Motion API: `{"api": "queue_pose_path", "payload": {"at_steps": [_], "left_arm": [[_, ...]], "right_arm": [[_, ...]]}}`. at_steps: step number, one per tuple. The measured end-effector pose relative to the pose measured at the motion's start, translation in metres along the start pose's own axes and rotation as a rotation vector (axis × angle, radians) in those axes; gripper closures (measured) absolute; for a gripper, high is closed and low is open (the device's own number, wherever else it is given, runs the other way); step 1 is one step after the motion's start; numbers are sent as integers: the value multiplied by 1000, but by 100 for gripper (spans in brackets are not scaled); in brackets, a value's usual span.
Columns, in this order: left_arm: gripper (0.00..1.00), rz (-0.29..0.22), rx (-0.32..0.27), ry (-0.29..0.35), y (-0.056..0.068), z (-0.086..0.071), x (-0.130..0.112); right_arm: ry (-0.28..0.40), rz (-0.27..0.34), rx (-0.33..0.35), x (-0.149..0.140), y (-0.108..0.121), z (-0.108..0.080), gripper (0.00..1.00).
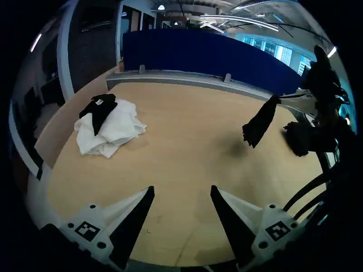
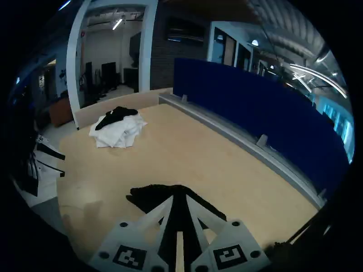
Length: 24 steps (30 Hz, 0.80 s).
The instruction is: Fold towel
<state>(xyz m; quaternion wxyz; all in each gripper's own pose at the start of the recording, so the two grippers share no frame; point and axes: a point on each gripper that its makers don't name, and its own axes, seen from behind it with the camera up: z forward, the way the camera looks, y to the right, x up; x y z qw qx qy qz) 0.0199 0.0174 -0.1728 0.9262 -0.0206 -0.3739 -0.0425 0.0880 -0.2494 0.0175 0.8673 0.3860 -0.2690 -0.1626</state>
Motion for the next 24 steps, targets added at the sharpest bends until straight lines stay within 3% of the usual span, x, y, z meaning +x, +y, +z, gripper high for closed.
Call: {"api": "queue_pose_path", "payload": {"at_steps": [11, 24], "left_arm": [[8, 22, -14, -1, 10, 3, 2], [8, 24, -14, -12, 18, 7, 5]], "right_arm": [[-13, 26, -37, -13, 38, -23, 96], [-37, 58, -140, -34, 138, -70, 96]]}}
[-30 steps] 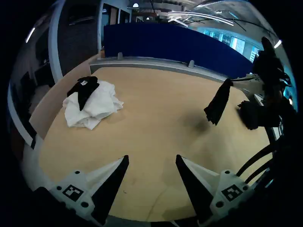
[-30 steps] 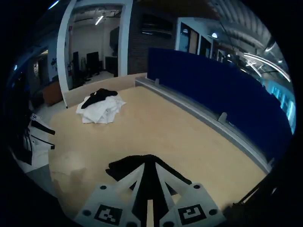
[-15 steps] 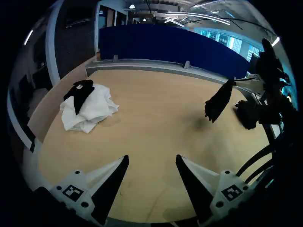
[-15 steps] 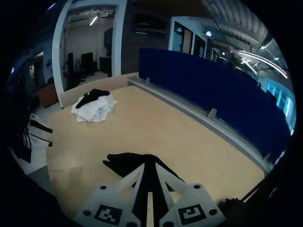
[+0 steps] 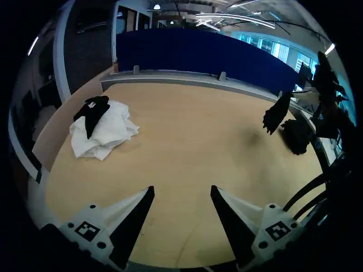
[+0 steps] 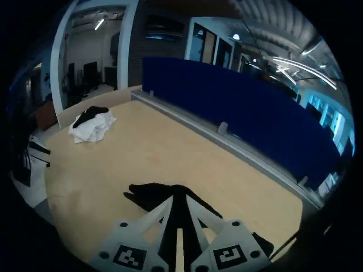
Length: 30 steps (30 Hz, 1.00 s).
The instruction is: Fold towel
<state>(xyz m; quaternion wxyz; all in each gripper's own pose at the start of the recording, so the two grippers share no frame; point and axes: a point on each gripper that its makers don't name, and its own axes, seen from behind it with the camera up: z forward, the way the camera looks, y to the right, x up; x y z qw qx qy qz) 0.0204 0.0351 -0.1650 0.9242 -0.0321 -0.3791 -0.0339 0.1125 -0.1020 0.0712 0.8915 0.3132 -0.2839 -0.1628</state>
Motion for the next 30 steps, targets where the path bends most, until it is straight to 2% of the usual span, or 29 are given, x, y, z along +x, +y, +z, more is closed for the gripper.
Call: {"api": "queue_pose_path", "payload": {"at_steps": [11, 17, 30], "left_arm": [[8, 14, 6, -18, 6, 3, 2], [8, 19, 7, -22, 8, 6, 4], [8, 29, 12, -35, 15, 9, 4]], "right_arm": [[-24, 41, -115, -16, 106, -29, 96], [-39, 56, -168, -22, 152, -40, 96], [-53, 71, -214, -24, 205, -41, 96]]}}
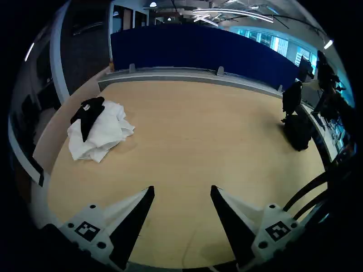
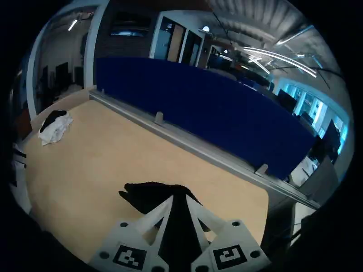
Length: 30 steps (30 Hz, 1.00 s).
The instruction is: Fold towel
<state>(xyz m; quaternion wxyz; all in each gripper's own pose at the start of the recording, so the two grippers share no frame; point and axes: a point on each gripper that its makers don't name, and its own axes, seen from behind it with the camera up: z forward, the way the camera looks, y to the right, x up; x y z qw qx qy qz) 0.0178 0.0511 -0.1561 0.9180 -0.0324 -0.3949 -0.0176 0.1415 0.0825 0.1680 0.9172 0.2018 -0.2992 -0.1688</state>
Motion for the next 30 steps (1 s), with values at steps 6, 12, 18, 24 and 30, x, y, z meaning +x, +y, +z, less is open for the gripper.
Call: {"api": "queue_pose_path", "payload": {"at_steps": [6, 12, 18, 24, 30], "left_arm": [[8, 4, 7, -3, 2, 1, 1], [8, 6, 5, -8, 8, 3, 1], [8, 22, -4, -14, 15, 5, 2], [8, 30, -21, -15, 24, 9, 5], [8, 41, -36, -15, 32, 9, 8]], "right_arm": [[10, 7, -16, 10, 21, 2, 96], [1, 26, -25, 0, 34, 0, 96], [-20, 54, -21, -27, 33, -11, 96], [-46, 76, -22, -56, 30, -27, 96], [-53, 102, -20, -77, 26, -42, 96]]}}
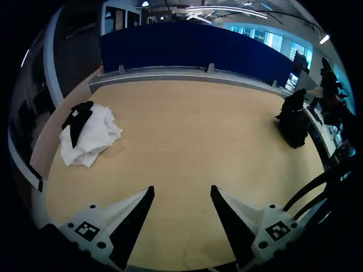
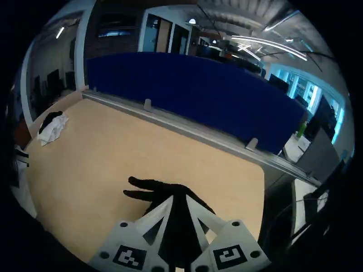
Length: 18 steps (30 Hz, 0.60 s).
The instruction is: Fold towel
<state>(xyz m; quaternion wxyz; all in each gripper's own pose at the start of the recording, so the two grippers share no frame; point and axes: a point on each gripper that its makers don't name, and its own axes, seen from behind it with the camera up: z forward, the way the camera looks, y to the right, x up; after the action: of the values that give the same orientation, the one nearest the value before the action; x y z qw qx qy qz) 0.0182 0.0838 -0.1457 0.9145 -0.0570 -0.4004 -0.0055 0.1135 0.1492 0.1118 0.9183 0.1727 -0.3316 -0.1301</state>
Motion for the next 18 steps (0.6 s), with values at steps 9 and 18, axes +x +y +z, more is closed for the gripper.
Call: {"api": "queue_pose_path", "payload": {"at_steps": [9, 18], "left_arm": [[8, 16, -11, -1, 6, -2, 0], [8, 23, -11, -5, 5, -2, -2]], "right_arm": [[-41, 64, 26, -56, -18, -16, 96], [-185, 177, 8, -166, -35, -21, 96]]}}
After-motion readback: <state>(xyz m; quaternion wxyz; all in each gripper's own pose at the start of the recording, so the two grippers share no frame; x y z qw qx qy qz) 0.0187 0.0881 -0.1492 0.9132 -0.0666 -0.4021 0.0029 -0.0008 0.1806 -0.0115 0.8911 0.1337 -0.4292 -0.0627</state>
